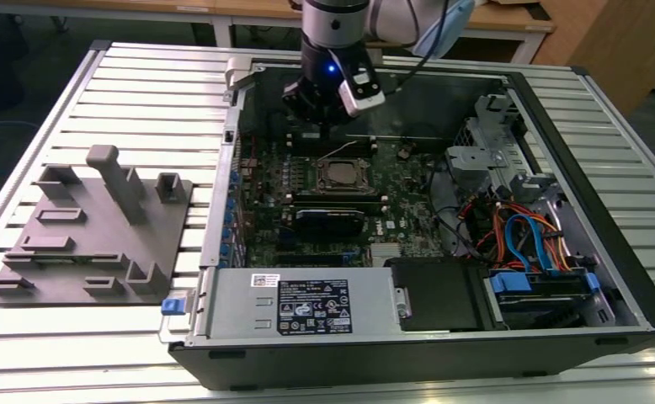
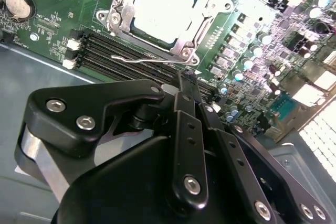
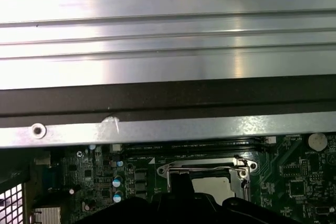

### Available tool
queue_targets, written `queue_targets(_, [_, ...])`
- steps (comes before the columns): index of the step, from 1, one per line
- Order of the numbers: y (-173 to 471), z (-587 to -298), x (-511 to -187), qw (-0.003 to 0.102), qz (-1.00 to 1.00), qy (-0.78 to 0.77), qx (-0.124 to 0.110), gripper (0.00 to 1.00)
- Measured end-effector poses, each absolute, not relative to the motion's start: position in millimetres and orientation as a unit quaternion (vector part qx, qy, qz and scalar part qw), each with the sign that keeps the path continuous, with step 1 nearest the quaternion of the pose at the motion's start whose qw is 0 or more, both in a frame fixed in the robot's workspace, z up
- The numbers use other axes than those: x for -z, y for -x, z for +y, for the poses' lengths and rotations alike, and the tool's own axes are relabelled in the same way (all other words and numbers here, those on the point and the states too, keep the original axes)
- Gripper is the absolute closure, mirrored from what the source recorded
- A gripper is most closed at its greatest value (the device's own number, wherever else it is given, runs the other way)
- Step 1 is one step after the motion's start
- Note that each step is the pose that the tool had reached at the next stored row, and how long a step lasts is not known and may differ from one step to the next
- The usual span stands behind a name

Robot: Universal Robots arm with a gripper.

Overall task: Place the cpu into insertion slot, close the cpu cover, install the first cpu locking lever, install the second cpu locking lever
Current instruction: 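Install the first cpu locking lever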

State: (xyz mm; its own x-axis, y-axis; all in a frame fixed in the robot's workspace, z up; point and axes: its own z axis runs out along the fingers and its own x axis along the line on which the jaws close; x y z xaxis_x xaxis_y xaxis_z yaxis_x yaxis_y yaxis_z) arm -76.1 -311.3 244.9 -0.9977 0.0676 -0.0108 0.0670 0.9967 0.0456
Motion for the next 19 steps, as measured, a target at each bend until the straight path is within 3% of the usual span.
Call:
queue_targets(14, [70.8, -311.5, -236.6, 0.006, 0.999, -0.024, -0.029, 0.89])
queue_targets(19, [69.1, -311.7, -235.6, 0.006, 0.999, -0.024, -0.047, 0.89])
